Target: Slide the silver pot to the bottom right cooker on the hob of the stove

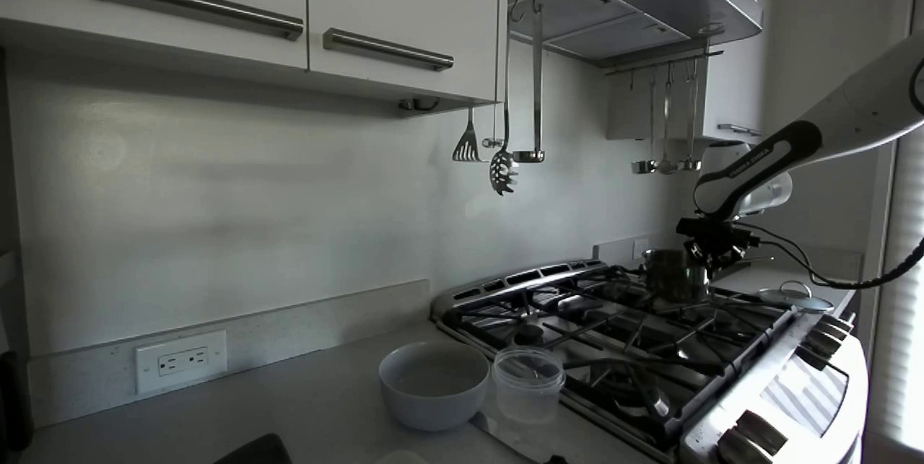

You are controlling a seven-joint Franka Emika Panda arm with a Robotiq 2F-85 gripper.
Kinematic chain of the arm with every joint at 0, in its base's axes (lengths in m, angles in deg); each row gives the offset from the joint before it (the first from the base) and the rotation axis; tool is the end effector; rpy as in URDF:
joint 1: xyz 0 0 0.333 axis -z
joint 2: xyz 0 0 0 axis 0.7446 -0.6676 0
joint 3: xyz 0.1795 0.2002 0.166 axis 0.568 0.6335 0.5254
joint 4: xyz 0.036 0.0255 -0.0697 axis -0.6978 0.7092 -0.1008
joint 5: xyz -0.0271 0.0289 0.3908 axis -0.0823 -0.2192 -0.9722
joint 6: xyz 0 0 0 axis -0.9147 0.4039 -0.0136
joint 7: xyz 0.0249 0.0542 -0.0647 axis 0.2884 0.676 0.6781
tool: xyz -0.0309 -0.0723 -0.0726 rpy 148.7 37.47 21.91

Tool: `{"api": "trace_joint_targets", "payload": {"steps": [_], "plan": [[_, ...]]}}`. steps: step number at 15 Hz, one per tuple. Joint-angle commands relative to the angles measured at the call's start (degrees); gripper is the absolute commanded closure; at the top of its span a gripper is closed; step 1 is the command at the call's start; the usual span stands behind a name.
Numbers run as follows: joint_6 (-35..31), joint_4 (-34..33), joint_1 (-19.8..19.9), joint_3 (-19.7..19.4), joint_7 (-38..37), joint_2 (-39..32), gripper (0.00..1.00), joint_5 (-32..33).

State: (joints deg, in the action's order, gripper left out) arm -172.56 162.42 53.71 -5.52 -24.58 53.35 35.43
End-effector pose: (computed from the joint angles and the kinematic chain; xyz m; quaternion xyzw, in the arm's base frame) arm 0.5673 -0.1819 0.4354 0.8220 -0.5408 0.1736 0.0408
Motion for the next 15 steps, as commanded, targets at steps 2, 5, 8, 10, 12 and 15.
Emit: {"api": "trace_joint_targets", "payload": {"steps": [2,5,8,10,12,15], "plan": [[-2.5,5.7,2.1,-0.1,1.7,4.3,0.99,-0.4],[-0.1,6.0,3.1,-0.2,-0.3,5.3,0.99,-0.1],[2.3,6.3,3.9,0.1,-0.4,6.0,0.99,-1.5],[3.6,6.4,4.2,0.2,-0.3,6.1,0.99,-2.2],[3.0,7.1,4.5,0.1,0.0,6.4,0.99,-2.3],[1.5,8.6,5.2,-0.1,0.1,6.9,0.99,-1.0]]}}
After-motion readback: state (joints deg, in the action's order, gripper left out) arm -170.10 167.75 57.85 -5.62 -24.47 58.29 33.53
